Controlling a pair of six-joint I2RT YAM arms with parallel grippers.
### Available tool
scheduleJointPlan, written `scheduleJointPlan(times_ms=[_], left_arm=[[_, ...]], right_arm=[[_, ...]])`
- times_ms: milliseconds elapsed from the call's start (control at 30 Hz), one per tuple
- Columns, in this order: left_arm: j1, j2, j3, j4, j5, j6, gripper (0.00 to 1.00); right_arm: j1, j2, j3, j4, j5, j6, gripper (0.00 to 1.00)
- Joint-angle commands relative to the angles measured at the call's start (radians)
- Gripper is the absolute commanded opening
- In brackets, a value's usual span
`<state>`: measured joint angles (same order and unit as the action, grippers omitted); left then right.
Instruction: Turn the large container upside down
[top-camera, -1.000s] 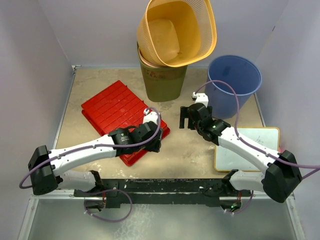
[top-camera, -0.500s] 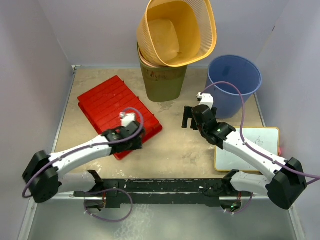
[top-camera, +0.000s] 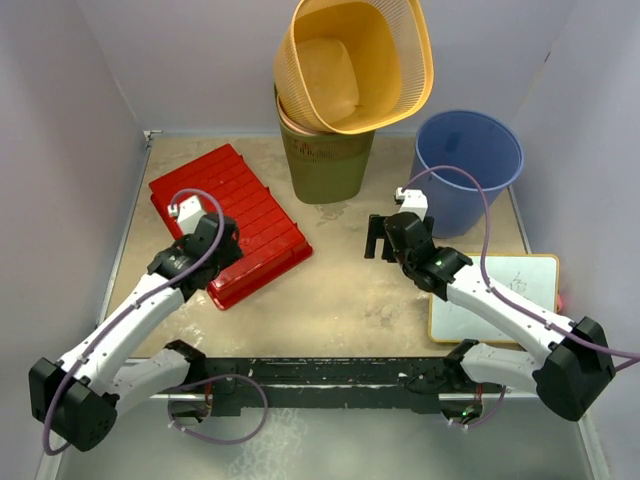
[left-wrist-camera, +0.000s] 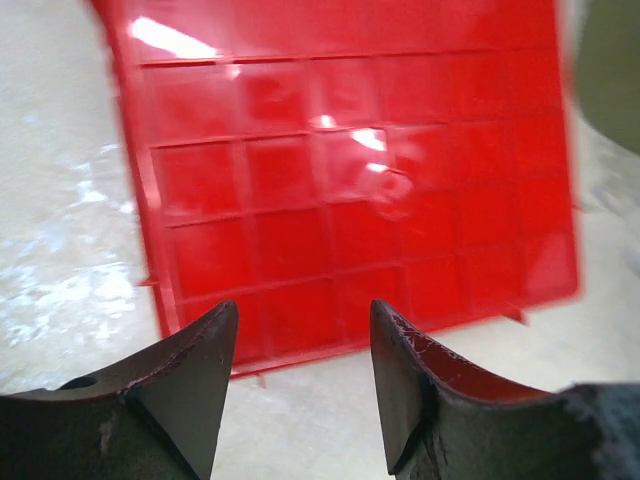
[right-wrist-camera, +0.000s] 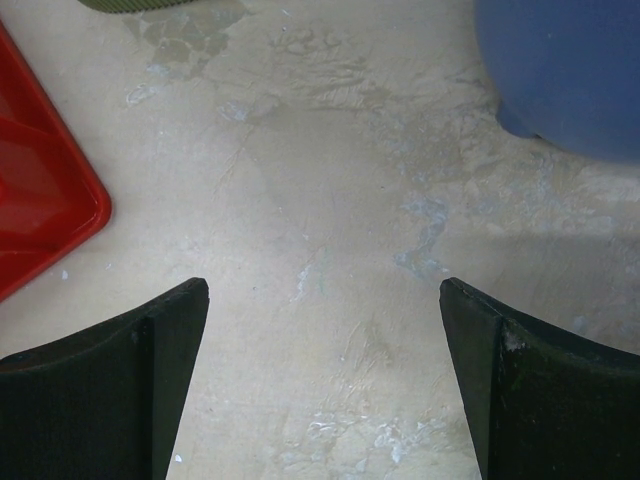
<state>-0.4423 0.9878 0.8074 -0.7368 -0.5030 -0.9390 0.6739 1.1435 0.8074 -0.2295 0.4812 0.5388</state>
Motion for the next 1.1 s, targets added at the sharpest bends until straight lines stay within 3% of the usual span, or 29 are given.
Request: scheduleJointPlan(times_ms=[0, 167, 300, 467, 567, 733, 1067], left_arm=[[-0.219, -0.002, 0.123, 0.105, -0.056, 0.039, 0.52], [-0.483, 0.262, 0.226, 0.126, -0.084, 0.042, 0.52], [-0.508, 0.36, 0.182, 0.211, 0.015, 0.042, 0.51], [-0.492, 0.357, 0.096, 0.168, -0.018, 0.008, 0.5], [-0.392, 0.316, 0.024, 0.111, -0.001, -0.013, 0.47], [-0.119, 0.137, -0.1, 0.071, 0.015, -0.015, 0.46], [0.291, 0.075, -0.029, 0.04, -0.01, 0.013, 0.47]], right_arm=[[-0.001, -0.037, -0.024, 0.034, 0.03, 0.0, 1.0], [0.0, -0.018, -0.023, 0.031, 0.019, 0.024, 1.0], [-0.001, -0.017, -0.014, 0.019, 0.025, 0.024, 1.0], [-0.002, -0.03, -0.023, 0.022, 0.039, 0.008, 1.0], [-0.001, -0.023, -0.019, 0.022, 0.036, 0.006, 1.0], [-0.001, -0.014, -0.021, 0.034, 0.022, 0.008, 1.0], [-0.001, -0.045, -0.026, 0.019, 0.026, 0.001, 1.0]])
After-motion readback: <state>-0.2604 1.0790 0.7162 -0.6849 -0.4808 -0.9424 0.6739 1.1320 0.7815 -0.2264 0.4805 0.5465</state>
